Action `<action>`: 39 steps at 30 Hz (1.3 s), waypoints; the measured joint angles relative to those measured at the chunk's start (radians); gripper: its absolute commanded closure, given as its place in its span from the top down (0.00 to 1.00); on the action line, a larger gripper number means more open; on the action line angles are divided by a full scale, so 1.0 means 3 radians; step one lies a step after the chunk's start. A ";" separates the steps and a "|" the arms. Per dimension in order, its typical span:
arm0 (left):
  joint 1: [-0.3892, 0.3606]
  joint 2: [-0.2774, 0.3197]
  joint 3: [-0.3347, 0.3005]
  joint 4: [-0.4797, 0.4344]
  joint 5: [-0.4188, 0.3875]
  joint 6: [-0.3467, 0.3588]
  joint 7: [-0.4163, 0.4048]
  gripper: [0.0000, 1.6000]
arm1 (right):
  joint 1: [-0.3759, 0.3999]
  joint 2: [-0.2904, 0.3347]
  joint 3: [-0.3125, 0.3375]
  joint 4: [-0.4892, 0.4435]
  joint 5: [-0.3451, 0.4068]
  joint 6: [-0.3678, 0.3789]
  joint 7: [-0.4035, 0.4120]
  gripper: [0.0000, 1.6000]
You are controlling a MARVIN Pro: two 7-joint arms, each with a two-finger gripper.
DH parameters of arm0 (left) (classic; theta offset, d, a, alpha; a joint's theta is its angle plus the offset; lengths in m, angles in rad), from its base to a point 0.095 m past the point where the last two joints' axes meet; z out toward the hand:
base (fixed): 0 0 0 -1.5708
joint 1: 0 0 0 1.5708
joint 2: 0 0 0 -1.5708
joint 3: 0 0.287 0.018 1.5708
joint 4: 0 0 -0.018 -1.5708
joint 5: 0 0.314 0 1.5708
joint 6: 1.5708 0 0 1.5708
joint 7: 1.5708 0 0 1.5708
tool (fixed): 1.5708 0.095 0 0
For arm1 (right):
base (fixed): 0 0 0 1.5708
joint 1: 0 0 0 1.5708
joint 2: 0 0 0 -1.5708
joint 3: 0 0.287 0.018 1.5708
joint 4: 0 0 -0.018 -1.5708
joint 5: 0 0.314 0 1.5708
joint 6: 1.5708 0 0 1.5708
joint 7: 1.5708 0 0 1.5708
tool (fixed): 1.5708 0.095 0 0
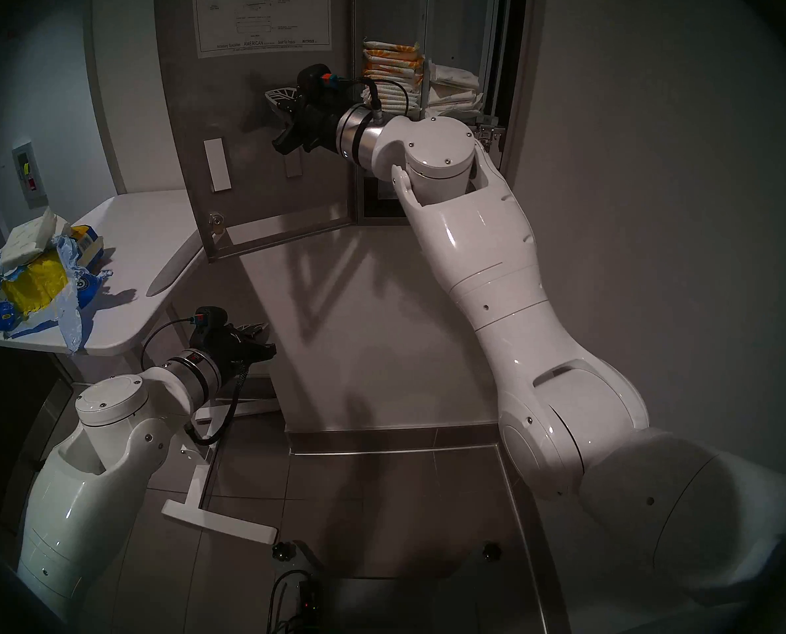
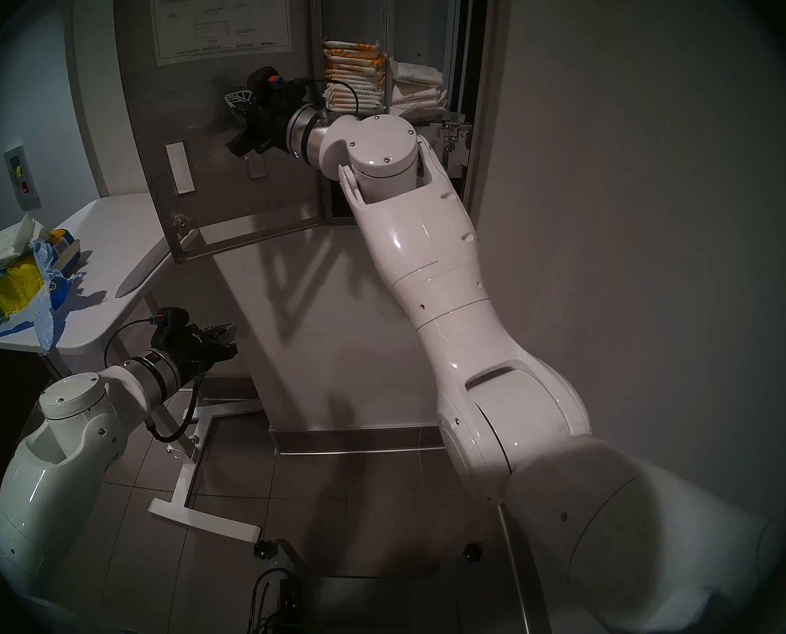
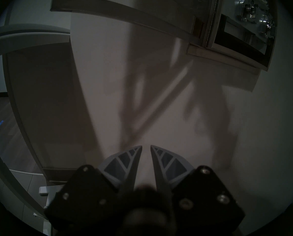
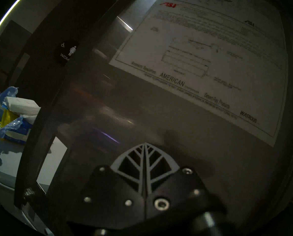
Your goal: Open the dispenser door, put the pads inside, close the door
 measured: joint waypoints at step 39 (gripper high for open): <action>0.0000 -0.0061 -0.0029 0.0004 0.0047 -0.0011 -0.0065 0.44 | 0.0670 -0.0213 0.0165 0.1236 -0.0341 -0.0592 -0.0208 0.00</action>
